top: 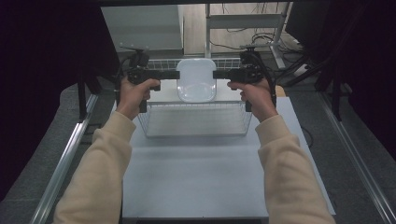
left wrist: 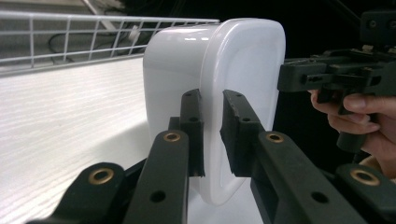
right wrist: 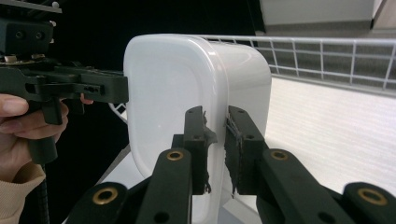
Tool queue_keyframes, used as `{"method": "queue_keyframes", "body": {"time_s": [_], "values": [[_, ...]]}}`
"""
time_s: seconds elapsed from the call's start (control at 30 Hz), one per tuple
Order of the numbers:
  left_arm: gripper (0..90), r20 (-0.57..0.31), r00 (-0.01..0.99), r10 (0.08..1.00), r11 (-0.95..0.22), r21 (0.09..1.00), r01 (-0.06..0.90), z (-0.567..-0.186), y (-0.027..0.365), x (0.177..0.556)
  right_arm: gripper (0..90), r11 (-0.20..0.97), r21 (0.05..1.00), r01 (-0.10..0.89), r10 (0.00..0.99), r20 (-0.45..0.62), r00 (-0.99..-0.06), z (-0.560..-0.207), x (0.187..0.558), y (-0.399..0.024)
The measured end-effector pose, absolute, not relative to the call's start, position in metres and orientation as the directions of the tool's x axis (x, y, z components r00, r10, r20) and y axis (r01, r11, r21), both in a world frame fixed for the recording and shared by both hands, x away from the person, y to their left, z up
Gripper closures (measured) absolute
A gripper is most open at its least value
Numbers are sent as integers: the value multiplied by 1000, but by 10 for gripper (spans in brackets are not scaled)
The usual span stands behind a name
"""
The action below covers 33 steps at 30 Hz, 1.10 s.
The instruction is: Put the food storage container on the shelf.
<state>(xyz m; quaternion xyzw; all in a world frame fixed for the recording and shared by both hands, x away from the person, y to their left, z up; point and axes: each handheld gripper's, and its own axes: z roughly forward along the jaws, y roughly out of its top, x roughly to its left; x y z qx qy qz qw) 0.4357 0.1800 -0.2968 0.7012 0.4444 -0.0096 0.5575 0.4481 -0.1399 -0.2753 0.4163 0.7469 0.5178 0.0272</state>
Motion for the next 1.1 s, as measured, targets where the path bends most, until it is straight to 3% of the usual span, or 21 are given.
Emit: {"method": "queue_keyframes", "body": {"time_s": [0.57, 0.73, 0.93, 1.07, 1.1], "values": [[736, -711, 435, 553, 179, 610, 772, -320, 184, 490, 660, -6, 662, 750, 663, 564, -492, -295, 496, -135], [714, -709, 425, 563, 174, 604, 778, -324, 183, 492, 658, -51, 628, 776, 638, 618, -459, -303, 505, -138], [679, -705, 429, 564, 179, 612, 770, -329, 182, 490, 679, -52, 646, 762, 642, 606, -470, -307, 508, -138], [539, -684, 446, 577, 178, 638, 749, -326, 181, 485, 554, -62, 688, 723, 647, 579, -496, -303, 504, -139], [463, -654, 463, 598, 166, 666, 727, -320, 183, 479, 513, -66, 718, 692, 642, 562, -521, -298, 499, -141]]}}
